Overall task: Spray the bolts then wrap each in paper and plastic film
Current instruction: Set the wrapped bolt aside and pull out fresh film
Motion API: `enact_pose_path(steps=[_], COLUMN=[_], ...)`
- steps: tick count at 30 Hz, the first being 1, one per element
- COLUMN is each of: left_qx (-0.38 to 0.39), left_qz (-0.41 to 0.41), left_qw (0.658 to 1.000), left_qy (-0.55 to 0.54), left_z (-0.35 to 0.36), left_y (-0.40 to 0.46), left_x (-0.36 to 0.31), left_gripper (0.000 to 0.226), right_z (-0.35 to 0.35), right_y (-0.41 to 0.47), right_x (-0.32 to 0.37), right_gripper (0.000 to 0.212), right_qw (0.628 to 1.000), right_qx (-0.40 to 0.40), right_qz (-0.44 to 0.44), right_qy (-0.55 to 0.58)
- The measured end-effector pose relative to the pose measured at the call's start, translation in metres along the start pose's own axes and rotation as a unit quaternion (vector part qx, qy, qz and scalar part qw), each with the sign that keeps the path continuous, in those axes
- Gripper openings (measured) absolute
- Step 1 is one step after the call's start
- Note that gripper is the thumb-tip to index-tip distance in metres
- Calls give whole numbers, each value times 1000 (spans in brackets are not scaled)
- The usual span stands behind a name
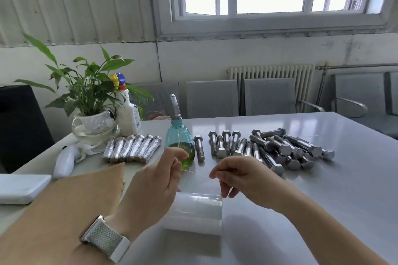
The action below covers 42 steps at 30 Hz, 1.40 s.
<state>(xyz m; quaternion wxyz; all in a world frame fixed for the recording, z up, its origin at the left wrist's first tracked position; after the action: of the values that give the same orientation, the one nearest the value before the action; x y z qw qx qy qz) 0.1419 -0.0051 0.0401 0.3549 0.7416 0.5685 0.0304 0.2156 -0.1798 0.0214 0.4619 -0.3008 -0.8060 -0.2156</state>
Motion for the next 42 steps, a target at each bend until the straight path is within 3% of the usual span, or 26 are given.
enact_pose_path(steps=[3, 6, 9, 13, 15, 19, 21, 28, 33, 37, 42], left_qx=[-9, -19, -24, 17, 67, 206, 258, 216, 124, 59, 40], left_qz=[13, 28, 34, -85, -155, -270, -292, -218, -111, -59, -46], left_qw=[1000, 999, 998, 991, 982, 929, 910, 928, 970, 989, 992], left_qy=[-5, 43, 47, -99, -87, -149, -141, -209, -180, -123, -107], left_z=[-6, -9, -7, -4, -6, -3, 2, 7, -4, -8, -11], left_y=[0, 1, 0, 4, 6, 4, -1, -5, -11, -19, -23], left_x=[-2, -6, -6, 11, 21, 41, 46, 39, 19, 12, 13], left_gripper=[24, 24, 19, 19, 16, 60, 61, 24, 26, 24, 22], right_z=[1, 7, 13, 10, 7, 3, 3, 7, 15, 16, 10], right_y=[-1, -4, -4, -2, -2, -3, -2, -1, -2, -3, -4], right_x=[1, 2, 1, 1, -2, -8, -10, -12, -15, -12, 4], right_gripper=[15, 44, 34, 12, 11, 14, 14, 17, 30, 19, 9], right_qw=[1000, 999, 995, 997, 998, 995, 995, 997, 997, 997, 999], right_qx=[5, 34, 57, 25, 3, -14, -15, -4, 44, 57, 36], right_qz=[-5, -6, -7, -9, 11, 45, 52, 60, 69, 49, -8], right_qy=[27, -29, -84, -75, -69, -84, -84, -45, -11, -11, 19])
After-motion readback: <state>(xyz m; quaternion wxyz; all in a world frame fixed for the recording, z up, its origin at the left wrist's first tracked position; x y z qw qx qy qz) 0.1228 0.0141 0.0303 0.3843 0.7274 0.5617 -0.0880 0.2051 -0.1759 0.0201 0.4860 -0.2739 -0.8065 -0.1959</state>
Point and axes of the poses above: each hand's wrist, its own y-axis towards the middle knuckle, its own z-axis out of the palm, x = y × z, the point moved 6 cm from there along y, towards the middle knuckle, and after that the axes turned 8 degrees about x, right-handed, at the moved point
